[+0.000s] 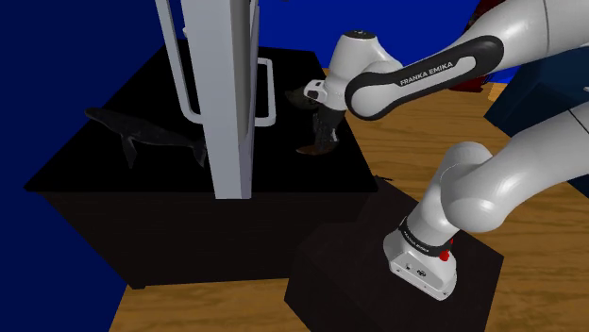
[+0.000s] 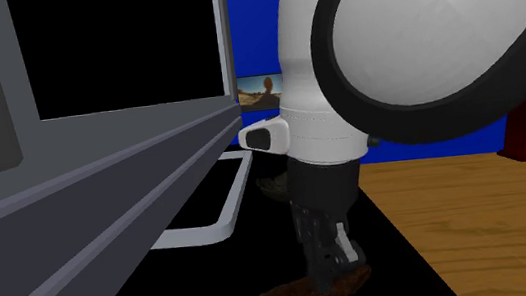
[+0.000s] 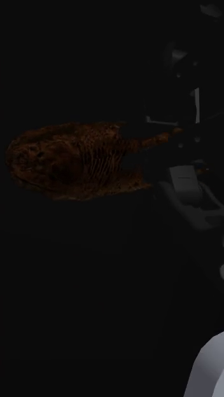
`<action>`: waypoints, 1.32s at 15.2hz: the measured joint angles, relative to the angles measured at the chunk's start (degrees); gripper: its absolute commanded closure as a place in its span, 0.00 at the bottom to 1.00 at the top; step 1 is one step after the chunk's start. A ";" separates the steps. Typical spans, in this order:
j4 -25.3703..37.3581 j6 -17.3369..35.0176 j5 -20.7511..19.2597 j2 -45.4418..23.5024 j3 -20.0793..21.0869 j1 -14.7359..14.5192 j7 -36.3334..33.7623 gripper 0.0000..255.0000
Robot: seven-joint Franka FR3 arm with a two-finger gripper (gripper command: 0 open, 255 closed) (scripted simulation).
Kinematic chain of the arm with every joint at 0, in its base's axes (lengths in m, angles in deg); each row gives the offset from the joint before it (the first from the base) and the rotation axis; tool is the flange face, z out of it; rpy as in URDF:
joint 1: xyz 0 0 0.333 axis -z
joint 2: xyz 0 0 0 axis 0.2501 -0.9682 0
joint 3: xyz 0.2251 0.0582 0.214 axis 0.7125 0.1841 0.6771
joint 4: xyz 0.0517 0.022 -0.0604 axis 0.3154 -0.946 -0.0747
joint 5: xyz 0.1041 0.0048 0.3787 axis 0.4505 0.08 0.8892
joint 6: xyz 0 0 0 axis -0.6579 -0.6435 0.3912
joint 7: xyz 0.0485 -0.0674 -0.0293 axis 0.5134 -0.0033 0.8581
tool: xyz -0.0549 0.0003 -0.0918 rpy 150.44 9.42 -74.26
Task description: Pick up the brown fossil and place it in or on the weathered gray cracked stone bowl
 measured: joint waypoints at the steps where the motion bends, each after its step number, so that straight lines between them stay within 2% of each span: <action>1: 0.10 -0.66 0.09 0.03 0.21 -0.14 -0.25 1.00; 5: -0.12 -2.20 0.19 0.79 0.44 -0.22 -0.36 1.00; 6: -0.08 -2.18 0.18 0.82 0.44 -0.21 -0.36 0.00; 8: 1.70 -3.65 1.39 -0.30 -0.08 -0.93 0.32 0.00; 10: 7.63 -8.70 5.65 -4.09 -1.71 -3.08 2.40 0.00; 12: 10.99 -10.96 8.14 -6.97 -2.86 -4.01 3.99 0.00; 20: 9.25 -6.27 9.67 -10.64 -3.48 -4.73 4.95 0.00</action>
